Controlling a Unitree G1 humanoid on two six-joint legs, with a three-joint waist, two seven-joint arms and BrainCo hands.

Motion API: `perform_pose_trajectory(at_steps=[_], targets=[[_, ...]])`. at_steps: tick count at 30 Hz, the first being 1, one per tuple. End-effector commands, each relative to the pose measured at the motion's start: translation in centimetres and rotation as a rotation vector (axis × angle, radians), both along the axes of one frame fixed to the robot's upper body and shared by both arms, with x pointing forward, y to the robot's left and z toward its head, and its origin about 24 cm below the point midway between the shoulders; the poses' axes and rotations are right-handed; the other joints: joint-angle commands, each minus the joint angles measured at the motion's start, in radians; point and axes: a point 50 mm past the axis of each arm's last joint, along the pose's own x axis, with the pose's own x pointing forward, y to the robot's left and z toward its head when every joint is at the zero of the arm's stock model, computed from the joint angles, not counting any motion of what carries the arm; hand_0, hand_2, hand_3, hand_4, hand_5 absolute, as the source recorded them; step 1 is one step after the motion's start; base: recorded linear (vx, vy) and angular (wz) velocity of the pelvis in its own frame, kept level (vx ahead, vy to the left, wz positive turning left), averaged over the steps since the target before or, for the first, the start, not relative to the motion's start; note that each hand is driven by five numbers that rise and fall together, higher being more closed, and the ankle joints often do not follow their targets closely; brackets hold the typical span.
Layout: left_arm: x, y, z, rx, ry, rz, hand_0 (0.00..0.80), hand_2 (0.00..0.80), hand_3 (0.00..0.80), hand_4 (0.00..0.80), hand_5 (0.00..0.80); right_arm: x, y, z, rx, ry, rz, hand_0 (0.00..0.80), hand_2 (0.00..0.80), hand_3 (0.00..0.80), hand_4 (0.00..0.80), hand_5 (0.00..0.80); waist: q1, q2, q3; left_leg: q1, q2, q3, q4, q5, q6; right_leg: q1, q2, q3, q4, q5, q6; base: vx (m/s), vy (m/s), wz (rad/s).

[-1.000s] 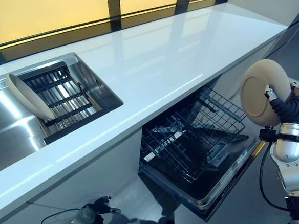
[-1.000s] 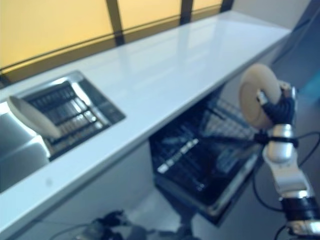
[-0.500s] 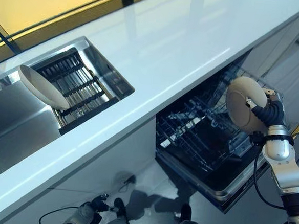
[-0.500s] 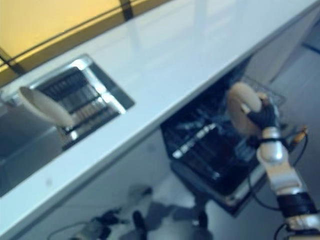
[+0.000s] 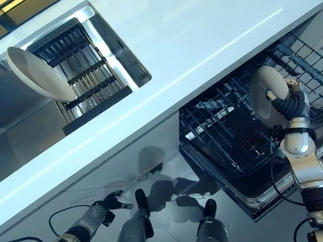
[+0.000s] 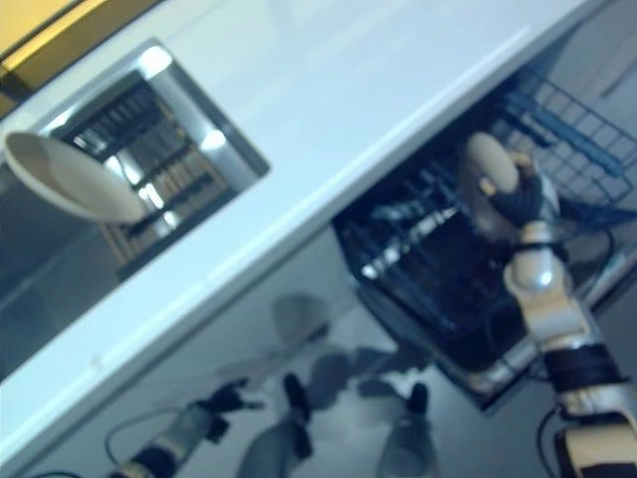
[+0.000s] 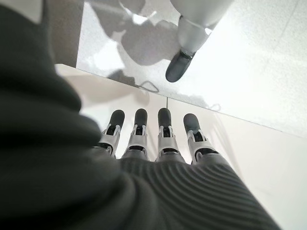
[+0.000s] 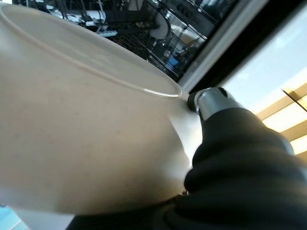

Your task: Take plates into dishwasher

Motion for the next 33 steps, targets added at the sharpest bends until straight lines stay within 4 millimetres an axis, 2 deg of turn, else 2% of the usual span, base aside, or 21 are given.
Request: perform_pose_trajectory(at_steps=[1,7,10,14,21,22,24,33], targets=[[1.7,1.7,1.5,0.038,-0.056,-0.022,0.0,0.0,0.0,0.0,0.0,0.4,0.9,5.6,-0.096,-0.186,0.014,0.8,0.8,0.8,0.8,0.8,0.012,-0.028,-0.005,0.014,0.055,0.001,0.022,-0.009,-0.035,-0.109,-0.008,0.013,0.224,-0.098,-0.095,0.0,-0.05,0.12],[1.9,1.4,1.7,0.021,-0.057,-0.034,0.0,0.0,0.0,0.0,0.0,1.2,1.3,6.7,-0.189,-0.168,0.012,0.8,0.8,0.8,0.8,0.8,0.019,-0.006,0.006,0.017,0.054,0.014,0.026,-0.005,-0.042,-0.126,-0.027,-0.005,0.206,-0.076,-0.095,-0.015,-0.008,0.04],[2.0,1.4,1.8,0.015,-0.06,-0.039,0.0,0.0,0.0,0.0,0.0,1.7,1.9,7.4,-0.268,-0.15,0.018,0.8,0.8,0.8,0.8,0.8,0.017,0.006,0.011,0.012,0.058,0.025,0.024,0.004,-0.042,-0.145,-0.026,0.002,0.22,-0.082,-0.099,-0.025,0.031,-0.16],[2.1,1.8,2.0,0.02,-0.059,-0.051,0.0,0.0,0.0,0.0,0.0,1.7,2.2,7.4,-0.37,-0.111,0.009,0.8,0.8,0.8,0.8,0.8,0.013,0.006,0.009,0.004,0.06,0.024,0.03,0.0,-0.039,-0.159,-0.022,0.017,0.248,-0.096,-0.102,0.006,-0.01,-0.07],[2.4,2.2,2.5,0.032,-0.059,-0.08,0.0,0.0,0.0,0.0,0.0,1.5,0.4,6.7,-0.516,0.006,-0.057,0.8,0.8,0.8,0.8,0.8,0.013,0.003,0.013,0.003,0.055,0.019,0.04,-0.01,-0.036,-0.16,-0.031,0.022,0.257,-0.095,-0.097,0.021,-0.006,0.04],[2.4,2.2,2.5,0.034,-0.058,-0.084,0.0,0.0,0.0,0.0,0.0,1.5,0.1,6.6,-0.533,0.025,-0.065,0.8,0.8,0.8,0.8,0.8,0.011,-0.005,0.012,0.015,0.044,0.012,0.037,-0.023,-0.045,-0.152,-0.041,0.03,0.265,-0.118,-0.086,0.082,-0.028,0.08],[2.6,2.4,2.7,0.039,-0.062,-0.09,0.0,0.0,0.0,0.0,0.0,1.5,-0.5,6.7,-0.564,0.062,-0.092,0.8,0.8,0.8,0.8,0.8,0.013,-0.007,0.015,0.012,0.044,0.011,0.039,-0.024,-0.045,-0.154,-0.043,0.029,0.265,-0.115,-0.085,0.046,-0.028,0.07],[3.0,3.0,3.4,0.051,-0.063,-0.109,0.0,0.0,0.0,0.0,0.0,1.7,-2.8,5.9,-0.592,0.203,-0.199,0.8,0.8,0.8,0.8,0.8,0.026,-0.009,0.032,-0.001,0.045,0.007,0.042,-0.022,-0.046,-0.163,-0.047,0.028,0.265,-0.106,-0.078,0.0,0.0,0.0]])
